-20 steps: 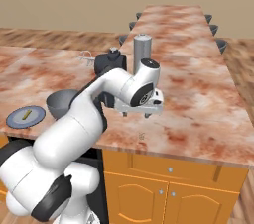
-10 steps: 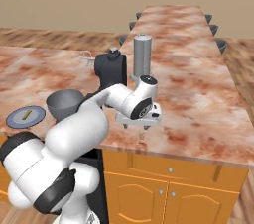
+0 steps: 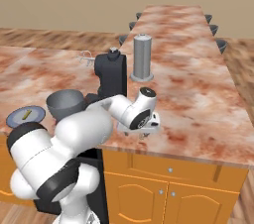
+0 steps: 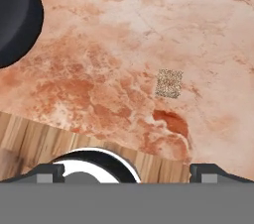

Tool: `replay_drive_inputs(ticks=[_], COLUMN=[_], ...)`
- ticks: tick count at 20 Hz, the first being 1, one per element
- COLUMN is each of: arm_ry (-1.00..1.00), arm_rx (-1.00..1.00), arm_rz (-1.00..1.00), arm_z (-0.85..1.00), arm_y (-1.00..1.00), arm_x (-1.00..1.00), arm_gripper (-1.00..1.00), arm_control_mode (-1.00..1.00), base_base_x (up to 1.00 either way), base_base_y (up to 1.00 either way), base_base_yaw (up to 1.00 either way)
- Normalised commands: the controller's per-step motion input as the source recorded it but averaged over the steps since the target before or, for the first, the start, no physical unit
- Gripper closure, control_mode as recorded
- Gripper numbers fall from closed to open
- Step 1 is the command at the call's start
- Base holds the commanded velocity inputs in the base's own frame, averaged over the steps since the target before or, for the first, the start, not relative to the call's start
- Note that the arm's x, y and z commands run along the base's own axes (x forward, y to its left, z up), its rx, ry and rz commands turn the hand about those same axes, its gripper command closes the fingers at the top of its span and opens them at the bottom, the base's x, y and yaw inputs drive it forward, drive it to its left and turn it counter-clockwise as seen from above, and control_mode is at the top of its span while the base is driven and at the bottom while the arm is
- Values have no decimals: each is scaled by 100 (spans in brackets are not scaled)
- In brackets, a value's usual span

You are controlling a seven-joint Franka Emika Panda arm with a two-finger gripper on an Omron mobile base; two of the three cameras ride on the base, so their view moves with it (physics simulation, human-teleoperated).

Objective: Add butter and sugar cubes to the stand mixer bowl and then turn on the stand mixer to begin making frosting.

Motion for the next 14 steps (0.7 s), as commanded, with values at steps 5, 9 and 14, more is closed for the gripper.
replay_drive_inputs(ticks=[5,9,14], arm_ry=[-5,-7,-7], arm_rx=[0,0,0], arm_rz=[0,0,0], arm_z=[-32,-21,-16], arm_y=[0,0,0], arm_x=[15,13,13], arm_gripper=[-100,-100,-100], arm_control_mode=[-100,-100,-100], base_base_x=[0,0,0], base_base_y=[0,0,0], base_base_yaw=[0,0,0])
